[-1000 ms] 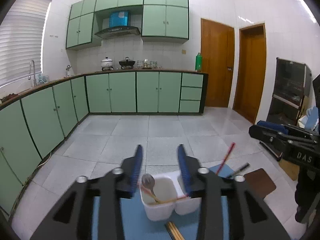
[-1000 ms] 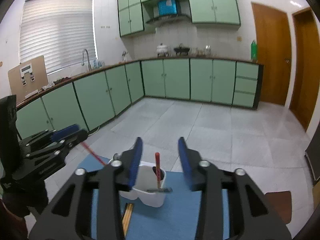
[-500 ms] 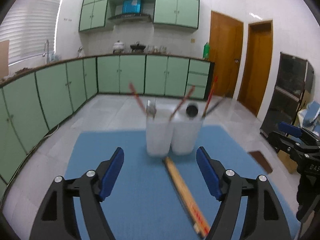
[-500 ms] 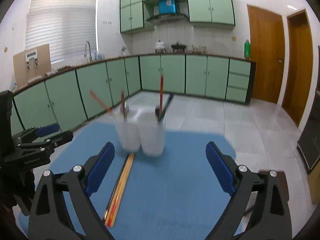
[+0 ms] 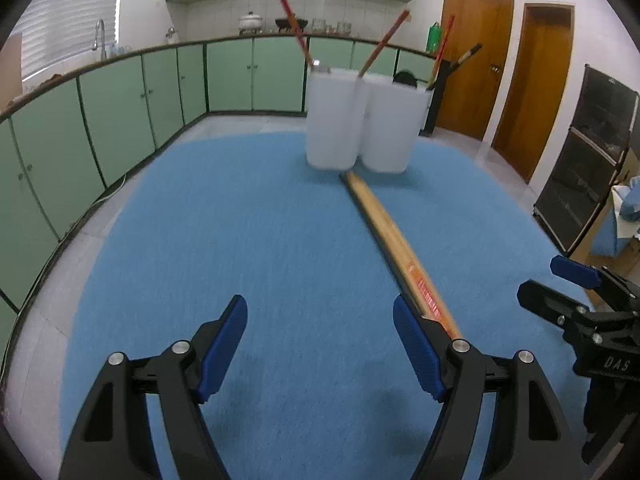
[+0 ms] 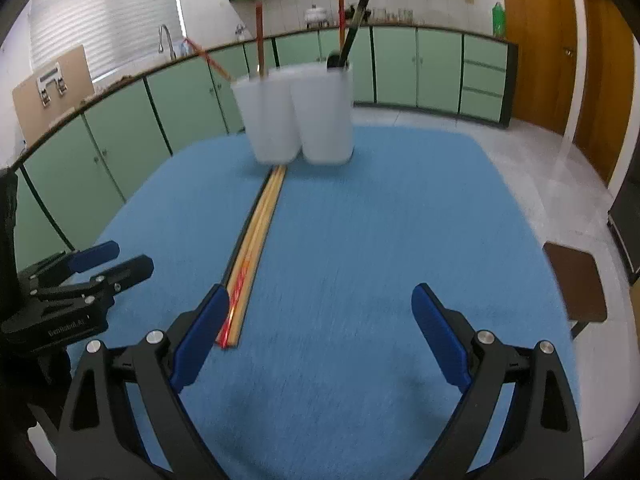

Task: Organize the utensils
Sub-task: 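Open both grippers and withdraw them back toward the chopstick pile, then grasp a plain wooden chopstick with the right gripper, then grasp the black chopstick with the left gripper while the right gripper holds its chopstick, then carry both chopsticks to the white holder and insert them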

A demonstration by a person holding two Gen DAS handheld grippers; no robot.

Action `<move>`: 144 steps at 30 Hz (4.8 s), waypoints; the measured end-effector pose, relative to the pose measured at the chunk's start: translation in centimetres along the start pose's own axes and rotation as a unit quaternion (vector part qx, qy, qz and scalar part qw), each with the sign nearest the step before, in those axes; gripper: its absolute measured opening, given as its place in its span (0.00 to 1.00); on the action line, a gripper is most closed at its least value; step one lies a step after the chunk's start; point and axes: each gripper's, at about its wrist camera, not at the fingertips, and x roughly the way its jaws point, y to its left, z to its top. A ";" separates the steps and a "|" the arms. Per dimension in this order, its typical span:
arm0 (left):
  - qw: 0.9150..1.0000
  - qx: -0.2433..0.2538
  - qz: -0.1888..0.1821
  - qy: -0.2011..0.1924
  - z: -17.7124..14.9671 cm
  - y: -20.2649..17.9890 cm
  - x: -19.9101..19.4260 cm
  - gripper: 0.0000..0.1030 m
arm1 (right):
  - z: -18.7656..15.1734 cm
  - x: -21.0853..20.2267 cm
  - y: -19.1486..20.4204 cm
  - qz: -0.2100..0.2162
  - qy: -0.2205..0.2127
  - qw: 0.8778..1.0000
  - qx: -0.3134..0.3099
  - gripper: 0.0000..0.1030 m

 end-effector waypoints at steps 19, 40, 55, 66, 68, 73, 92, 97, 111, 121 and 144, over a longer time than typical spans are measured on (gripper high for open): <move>0.999 -0.010 0.011 0.036 -1.6 1.0 1.2 0.72 | -1.6 2.8 1.8 -0.021 0.064 0.997 -0.032 0.87; 0.999 -0.009 0.018 0.041 -1.8 1.4 1.2 0.72 | -0.9 3.7 3.7 -0.025 0.070 0.996 -0.056 0.59; 0.999 0.000 0.009 0.043 -1.9 0.3 1.3 0.72 | -0.9 3.3 3.0 0.011 0.065 0.997 -0.035 0.06; 0.998 0.025 -0.034 0.051 -2.2 -3.2 1.3 0.73 | -1.4 2.4 -0.8 -0.026 0.058 0.998 -0.010 0.06; 0.997 0.035 -0.031 0.058 -2.5 -3.8 1.8 0.73 | -1.5 2.4 -1.0 -0.023 0.058 0.998 -0.008 0.06; 0.997 0.045 -0.013 0.066 -2.7 -4.2 2.1 0.73 | -1.7 2.3 -0.8 -0.022 0.057 0.998 -0.008 0.06; 0.997 0.029 0.024 0.066 -2.4 -2.2 2.0 0.74 | -2.6 0.9 -1.3 0.021 0.056 0.998 -0.019 0.22; 0.997 0.034 0.020 0.067 -2.2 -2.7 2.2 0.74 | -2.4 1.2 -1.3 0.017 0.055 0.998 -0.011 0.22; 0.997 0.039 0.005 0.061 -1.7 -4.2 2.7 0.39 | -1.5 2.4 -1.0 0.010 0.061 0.998 -0.017 0.06; 0.998 0.012 -0.022 0.053 -1.9 -3.6 2.0 0.07 | -1.6 0.6 -1.3 0.012 0.046 0.999 -0.015 0.06; 0.993 0.011 -0.056 -0.101 7.2 -1.8 -8.7 0.07 | 7.7 -7.9 -1.3 0.038 -0.080 0.996 -0.021 0.06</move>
